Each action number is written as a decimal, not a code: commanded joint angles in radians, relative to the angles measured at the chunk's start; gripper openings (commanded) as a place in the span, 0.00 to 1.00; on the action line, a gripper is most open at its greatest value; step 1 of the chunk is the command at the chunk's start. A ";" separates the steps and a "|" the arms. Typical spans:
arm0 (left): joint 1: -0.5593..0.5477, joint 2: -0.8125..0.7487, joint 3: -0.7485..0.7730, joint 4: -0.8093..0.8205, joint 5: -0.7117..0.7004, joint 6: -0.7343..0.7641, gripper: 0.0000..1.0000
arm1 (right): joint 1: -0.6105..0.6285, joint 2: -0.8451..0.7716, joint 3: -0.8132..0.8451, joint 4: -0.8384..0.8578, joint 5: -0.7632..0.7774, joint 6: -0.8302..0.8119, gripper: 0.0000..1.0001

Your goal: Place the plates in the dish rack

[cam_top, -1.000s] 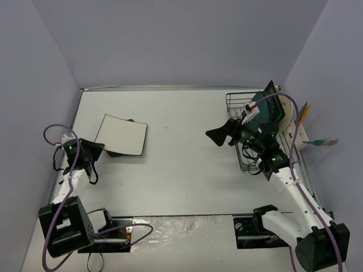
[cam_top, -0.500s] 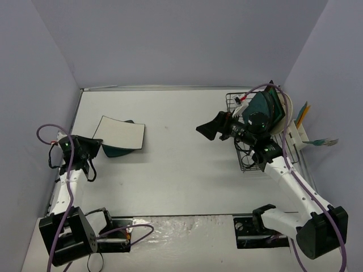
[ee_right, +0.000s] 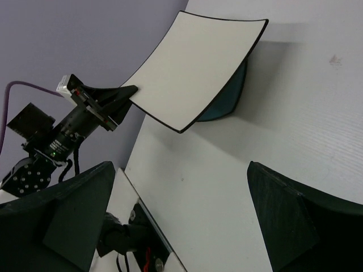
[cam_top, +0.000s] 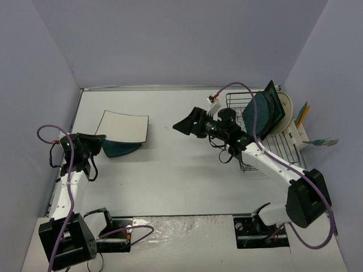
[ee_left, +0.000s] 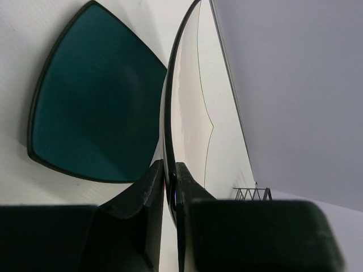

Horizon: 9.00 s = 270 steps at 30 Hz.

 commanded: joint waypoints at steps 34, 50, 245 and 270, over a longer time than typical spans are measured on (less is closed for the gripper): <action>-0.207 -0.111 0.039 0.489 0.120 -0.208 0.00 | 0.083 0.521 0.176 0.682 0.016 0.474 0.75; -0.224 -0.134 0.021 0.355 0.158 -0.110 0.18 | 0.057 0.407 0.101 0.677 0.018 0.438 0.00; -0.158 -0.115 -0.149 0.497 0.323 -0.222 0.00 | 0.063 0.240 0.108 0.260 -0.079 0.046 1.00; -0.265 -0.139 -0.113 0.574 0.339 -0.263 0.00 | 0.094 0.412 0.173 0.484 -0.146 0.184 0.50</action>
